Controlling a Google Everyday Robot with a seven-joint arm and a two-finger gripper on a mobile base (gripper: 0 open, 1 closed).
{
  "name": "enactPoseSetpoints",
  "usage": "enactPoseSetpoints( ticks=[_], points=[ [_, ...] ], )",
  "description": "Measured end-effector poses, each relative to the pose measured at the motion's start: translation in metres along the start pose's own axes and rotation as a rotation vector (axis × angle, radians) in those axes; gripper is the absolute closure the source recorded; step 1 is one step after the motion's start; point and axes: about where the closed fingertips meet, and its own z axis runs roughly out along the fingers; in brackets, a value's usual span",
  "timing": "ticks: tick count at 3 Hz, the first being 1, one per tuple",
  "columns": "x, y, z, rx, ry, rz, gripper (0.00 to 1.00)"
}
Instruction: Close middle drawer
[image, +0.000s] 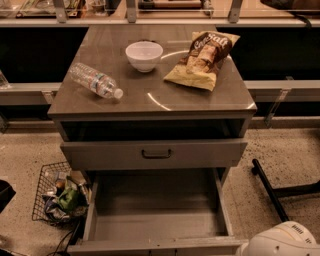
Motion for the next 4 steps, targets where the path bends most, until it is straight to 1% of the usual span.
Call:
enactPoseSetpoints(
  ticks=[1,2,3,4],
  points=[
    [0.005,-0.002,0.029,-0.037,0.066,-0.026,1.00],
    [-0.001,-0.010,0.050,-0.053,0.084,-0.004,1.00],
    [-0.015,-0.017,0.069,-0.060,0.063,-0.003,1.00],
    [-0.035,-0.023,0.086,-0.059,0.015,-0.020,1.00]
  ],
)
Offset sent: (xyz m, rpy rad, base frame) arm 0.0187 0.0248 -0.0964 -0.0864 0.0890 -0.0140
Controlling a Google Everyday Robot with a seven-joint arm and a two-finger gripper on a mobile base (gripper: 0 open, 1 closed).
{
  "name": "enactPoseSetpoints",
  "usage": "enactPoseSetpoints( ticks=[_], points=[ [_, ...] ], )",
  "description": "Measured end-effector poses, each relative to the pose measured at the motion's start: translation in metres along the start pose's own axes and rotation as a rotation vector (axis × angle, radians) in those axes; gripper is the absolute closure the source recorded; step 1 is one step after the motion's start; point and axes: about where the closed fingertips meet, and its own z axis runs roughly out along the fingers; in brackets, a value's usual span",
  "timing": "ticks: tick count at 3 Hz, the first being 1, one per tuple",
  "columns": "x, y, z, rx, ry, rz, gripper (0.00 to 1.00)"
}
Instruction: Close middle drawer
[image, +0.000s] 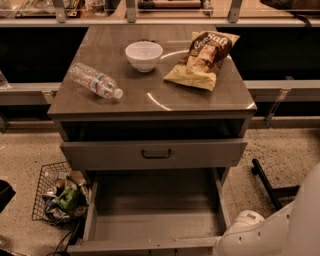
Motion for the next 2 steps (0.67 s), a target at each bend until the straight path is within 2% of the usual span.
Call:
enactPoseSetpoints(
  ticks=[2],
  points=[
    [-0.038,-0.027,0.022,0.025,-0.079,-0.088,1.00]
  ],
)
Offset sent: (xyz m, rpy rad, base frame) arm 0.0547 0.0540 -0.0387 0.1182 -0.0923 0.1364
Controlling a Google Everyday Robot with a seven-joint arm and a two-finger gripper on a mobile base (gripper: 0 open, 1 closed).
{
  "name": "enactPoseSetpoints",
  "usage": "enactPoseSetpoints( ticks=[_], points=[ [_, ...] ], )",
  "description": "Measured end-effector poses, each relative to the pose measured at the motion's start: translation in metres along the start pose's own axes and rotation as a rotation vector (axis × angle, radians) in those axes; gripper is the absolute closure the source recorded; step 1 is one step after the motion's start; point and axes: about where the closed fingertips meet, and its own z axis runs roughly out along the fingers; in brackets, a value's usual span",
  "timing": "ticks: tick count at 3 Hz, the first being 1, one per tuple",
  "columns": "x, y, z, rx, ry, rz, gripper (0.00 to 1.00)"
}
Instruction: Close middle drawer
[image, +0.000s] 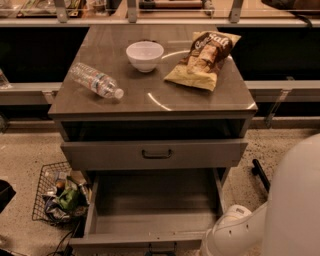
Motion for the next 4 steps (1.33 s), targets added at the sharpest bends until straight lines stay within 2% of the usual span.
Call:
enactPoseSetpoints(
  ticks=[1,2,3,4],
  points=[
    [-0.009,-0.019,0.010,0.016,-0.022,-0.028,1.00],
    [-0.009,-0.019,0.010,0.016,-0.022,-0.028,1.00],
    [-0.015,-0.043,0.011,0.042,-0.018,-0.037,1.00],
    [-0.016,-0.049,0.012,0.048,-0.016,-0.040,1.00]
  ],
)
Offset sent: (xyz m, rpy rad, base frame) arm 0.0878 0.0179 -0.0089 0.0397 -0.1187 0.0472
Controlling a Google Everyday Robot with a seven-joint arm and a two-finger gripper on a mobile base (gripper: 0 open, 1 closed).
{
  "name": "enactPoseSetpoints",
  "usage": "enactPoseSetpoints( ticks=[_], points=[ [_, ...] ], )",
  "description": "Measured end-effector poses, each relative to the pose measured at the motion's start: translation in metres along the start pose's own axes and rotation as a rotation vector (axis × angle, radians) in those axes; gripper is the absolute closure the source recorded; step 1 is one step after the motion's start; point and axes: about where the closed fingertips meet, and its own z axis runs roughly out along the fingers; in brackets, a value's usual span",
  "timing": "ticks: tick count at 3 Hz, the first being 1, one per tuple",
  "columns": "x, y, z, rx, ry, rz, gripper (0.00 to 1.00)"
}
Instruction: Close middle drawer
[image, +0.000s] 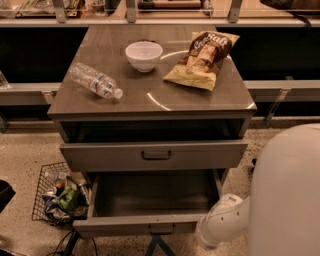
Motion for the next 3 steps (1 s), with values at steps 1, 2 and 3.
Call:
enactPoseSetpoints(
  ticks=[1,2,3],
  points=[
    [0.000,-0.039,0.005,0.038,0.016,-0.025,1.00],
    [0.000,-0.037,0.005,0.040,0.017,-0.026,1.00],
    [-0.004,-0.079,0.010,0.076,0.037,-0.056,1.00]
  ],
)
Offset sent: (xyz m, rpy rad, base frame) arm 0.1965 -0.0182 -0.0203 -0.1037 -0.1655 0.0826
